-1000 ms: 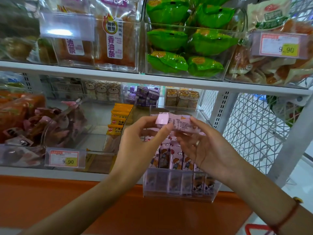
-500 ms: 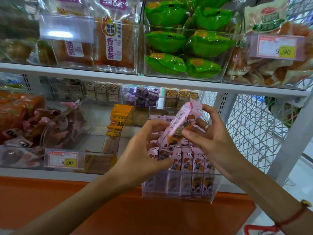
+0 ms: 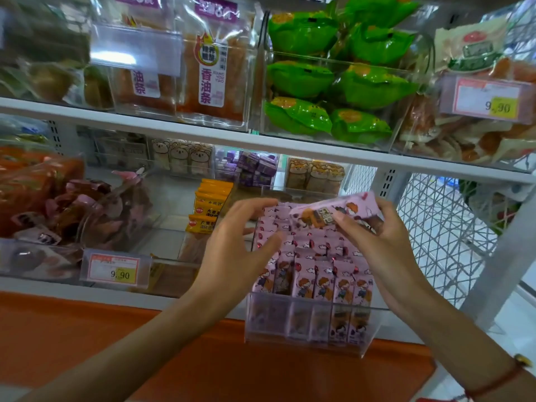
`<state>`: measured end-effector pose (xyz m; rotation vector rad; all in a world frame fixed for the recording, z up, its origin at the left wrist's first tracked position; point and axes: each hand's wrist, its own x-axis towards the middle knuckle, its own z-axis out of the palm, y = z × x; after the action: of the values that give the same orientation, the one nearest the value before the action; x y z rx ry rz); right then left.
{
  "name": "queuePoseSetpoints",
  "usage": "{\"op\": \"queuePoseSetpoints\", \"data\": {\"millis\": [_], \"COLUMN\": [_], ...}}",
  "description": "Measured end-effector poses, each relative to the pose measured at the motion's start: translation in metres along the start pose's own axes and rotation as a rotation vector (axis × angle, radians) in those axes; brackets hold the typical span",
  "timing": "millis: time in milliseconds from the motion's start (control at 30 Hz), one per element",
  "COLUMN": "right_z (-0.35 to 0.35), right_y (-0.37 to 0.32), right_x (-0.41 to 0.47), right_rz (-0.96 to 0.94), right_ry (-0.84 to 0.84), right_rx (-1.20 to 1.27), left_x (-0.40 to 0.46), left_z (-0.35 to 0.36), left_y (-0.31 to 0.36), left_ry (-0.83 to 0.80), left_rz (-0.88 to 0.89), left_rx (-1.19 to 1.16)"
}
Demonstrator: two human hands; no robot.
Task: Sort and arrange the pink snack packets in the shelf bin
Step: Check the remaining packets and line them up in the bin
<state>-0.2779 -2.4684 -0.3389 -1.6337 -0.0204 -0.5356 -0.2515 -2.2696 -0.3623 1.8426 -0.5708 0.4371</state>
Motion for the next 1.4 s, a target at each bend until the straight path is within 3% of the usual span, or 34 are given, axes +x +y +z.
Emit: {"op": "queuePoseSetpoints", "data": {"millis": [133, 233, 367, 567, 867, 967, 1067, 1167, 1267, 1400], "right_z": [0.005, 0.019, 0.033, 0.038, 0.048, 0.043, 0.028, 0.011, 0.004, 0.005], "right_y": [0.013, 0.017, 0.031, 0.059, 0.078, 0.062, 0.052, 0.049, 0.055, 0.061], "right_x": [0.022, 0.050, 0.092, 0.133, 0.152, 0.135, 0.090, 0.035, 0.014, 0.013], "right_rz": [0.079, -0.049, -0.206, -0.166, -0.001, -0.059, -0.208, -0.320, -0.227, -0.196], "right_ry": [0.118, 0.070, 0.033, -0.314, -0.564, -0.517, -0.393, -0.362, -0.425, -0.370], "right_rx": [-0.098, -0.303, -0.593, -0.790, -1.163, -1.149, -1.124, -1.108, -1.162, -1.141], "left_x": [0.005, 0.005, 0.000, 0.002, 0.002, 0.001, 0.006, 0.030, 0.071, 0.115], "left_z": [-0.004, -0.001, 0.004, 0.002, 0.001, -0.001, -0.003, 0.000, 0.015, 0.049], "left_y": [-0.022, -0.038, -0.044, -0.044, -0.042, -0.040, -0.035, -0.023, -0.019, -0.032], "left_ry": [0.037, -0.022, -0.091, -0.088, -0.097, -0.091, -0.013, 0.047, -0.100, -0.323], "left_rz": [-0.177, -0.313, -0.343, -0.378, -0.367, -0.367, -0.307, -0.084, 0.138, 0.193], "left_rx": [0.000, -0.051, -0.159, -0.211, -0.185, -0.162, 0.015, 0.212, 0.476, 0.733]}}
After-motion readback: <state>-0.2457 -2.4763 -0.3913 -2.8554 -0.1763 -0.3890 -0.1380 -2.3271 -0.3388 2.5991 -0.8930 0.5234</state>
